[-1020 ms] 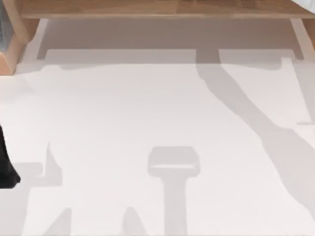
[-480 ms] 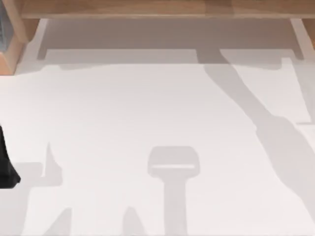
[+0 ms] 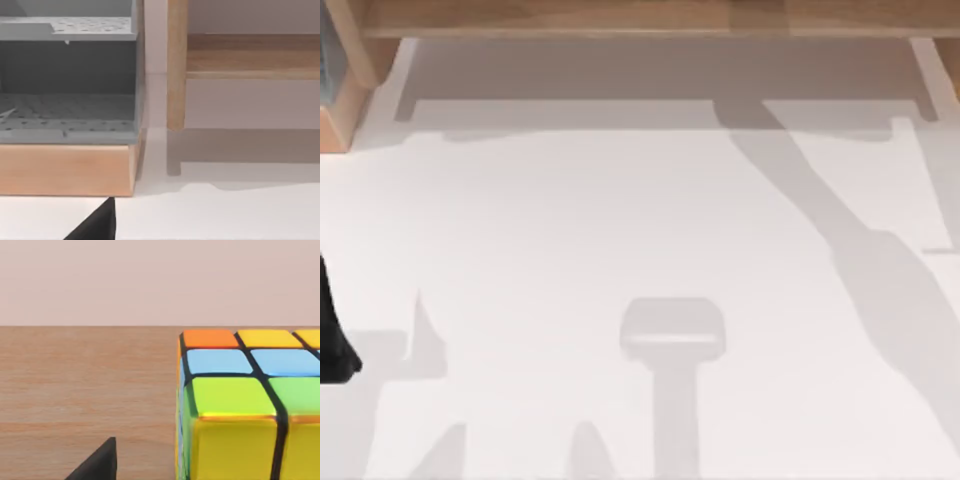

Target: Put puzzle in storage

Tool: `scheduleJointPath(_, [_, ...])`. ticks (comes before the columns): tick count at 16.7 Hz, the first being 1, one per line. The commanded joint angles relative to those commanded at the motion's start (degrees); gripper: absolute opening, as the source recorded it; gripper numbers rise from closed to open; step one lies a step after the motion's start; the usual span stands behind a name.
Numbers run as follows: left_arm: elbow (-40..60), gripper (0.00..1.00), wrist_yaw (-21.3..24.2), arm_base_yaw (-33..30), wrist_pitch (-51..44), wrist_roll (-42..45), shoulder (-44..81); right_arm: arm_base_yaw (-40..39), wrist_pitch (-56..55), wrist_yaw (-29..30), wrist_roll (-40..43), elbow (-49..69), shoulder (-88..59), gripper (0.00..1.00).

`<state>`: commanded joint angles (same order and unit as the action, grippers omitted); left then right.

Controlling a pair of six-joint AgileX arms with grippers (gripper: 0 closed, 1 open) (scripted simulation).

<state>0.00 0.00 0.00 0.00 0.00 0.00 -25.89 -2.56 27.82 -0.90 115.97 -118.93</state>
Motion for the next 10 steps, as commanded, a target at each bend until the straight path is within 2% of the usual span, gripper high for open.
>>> scheduleJointPath(10, [0.0, 1.00, 0.0, 0.0, 0.0, 0.0, 0.0, 0.0, 0.0, 0.0, 0.0, 0.0, 0.0, 0.17])
